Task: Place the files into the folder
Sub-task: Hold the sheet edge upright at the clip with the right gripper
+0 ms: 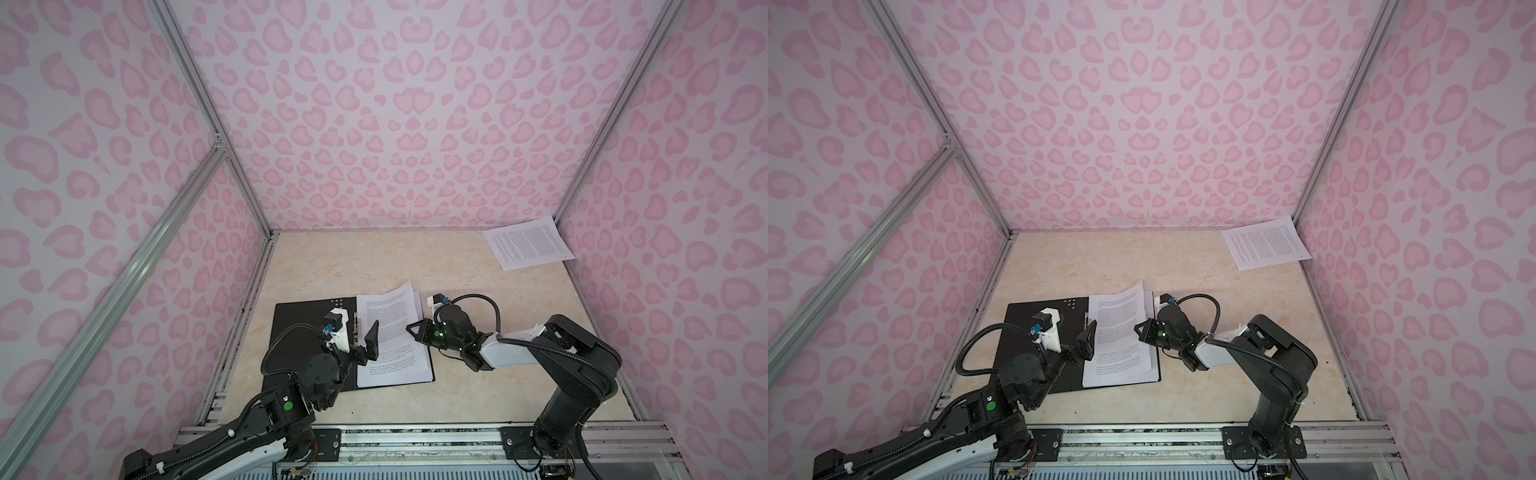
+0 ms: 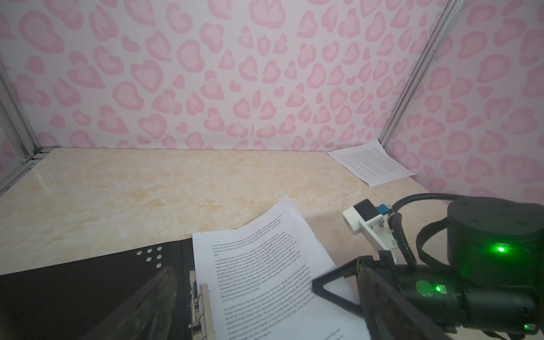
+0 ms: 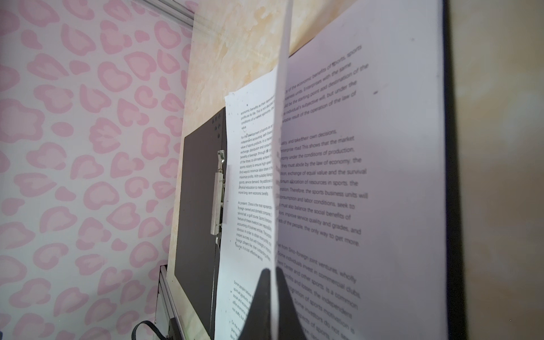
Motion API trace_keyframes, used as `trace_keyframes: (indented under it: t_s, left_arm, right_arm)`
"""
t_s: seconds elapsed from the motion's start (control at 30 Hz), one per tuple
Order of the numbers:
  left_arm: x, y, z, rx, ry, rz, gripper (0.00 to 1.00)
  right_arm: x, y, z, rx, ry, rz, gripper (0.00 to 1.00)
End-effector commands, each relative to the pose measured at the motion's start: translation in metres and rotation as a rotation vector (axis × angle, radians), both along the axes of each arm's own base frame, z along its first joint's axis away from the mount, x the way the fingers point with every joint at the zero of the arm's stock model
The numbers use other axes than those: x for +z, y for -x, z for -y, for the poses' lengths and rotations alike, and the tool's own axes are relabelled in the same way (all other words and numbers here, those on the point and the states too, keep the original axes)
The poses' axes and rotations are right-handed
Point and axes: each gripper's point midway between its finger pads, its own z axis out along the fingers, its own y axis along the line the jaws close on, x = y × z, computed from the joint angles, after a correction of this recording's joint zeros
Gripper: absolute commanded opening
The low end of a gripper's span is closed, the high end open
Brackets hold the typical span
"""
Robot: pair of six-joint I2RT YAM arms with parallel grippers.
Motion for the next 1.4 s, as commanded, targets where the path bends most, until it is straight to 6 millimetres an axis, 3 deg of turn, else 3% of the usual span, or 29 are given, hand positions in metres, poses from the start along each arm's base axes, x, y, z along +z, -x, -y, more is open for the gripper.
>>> trace_keyframes:
  t_s: [0.0, 0.33, 0.67, 0.87, 0.93, 1.0, 1.13, 1.37]
  left_arm:
    - [0.006, -0.001, 0.001, 0.001, 0.004, 0.012, 0.98]
    - [0.007, -0.001, 0.002, -0.002, 0.002, 0.010, 0.98]
    - [0.006, -0.001, 0.002, -0.004, -0.002, 0.008, 0.98]
    - [0.006, -0.001, 0.003, -0.007, -0.001, 0.008, 0.98]
    - [0.006, -0.001, 0.003, -0.008, -0.001, 0.009, 0.98]
    - [0.006, -0.001, 0.003, -0.008, -0.002, 0.008, 0.98]
    - [0.006, -0.002, 0.004, -0.008, -0.004, 0.006, 0.98]
    - [0.005, -0.001, 0.005, -0.017, -0.004, 0.001, 0.98]
  right_arm:
    - [0.005, 0.000, -0.005, 0.004, -0.041, 0.009, 0.00]
    - [0.002, 0.002, -0.005, 0.000, -0.046, 0.000, 0.01]
    - [-0.001, 0.006, 0.002, -0.026, -0.033, -0.002, 0.37]
    - [-0.003, 0.008, 0.010, -0.026, 0.055, 0.010, 0.65]
    - [-0.006, 0.008, 0.016, -0.039, 0.098, 0.008, 0.76]
    - [-0.008, 0.008, 0.022, -0.046, 0.144, 0.007, 0.97]
    - [-0.008, 0.011, 0.031, -0.039, 0.241, 0.029, 0.97]
    - [0.014, -0.001, 0.081, -0.048, 0.599, 0.129, 0.97]
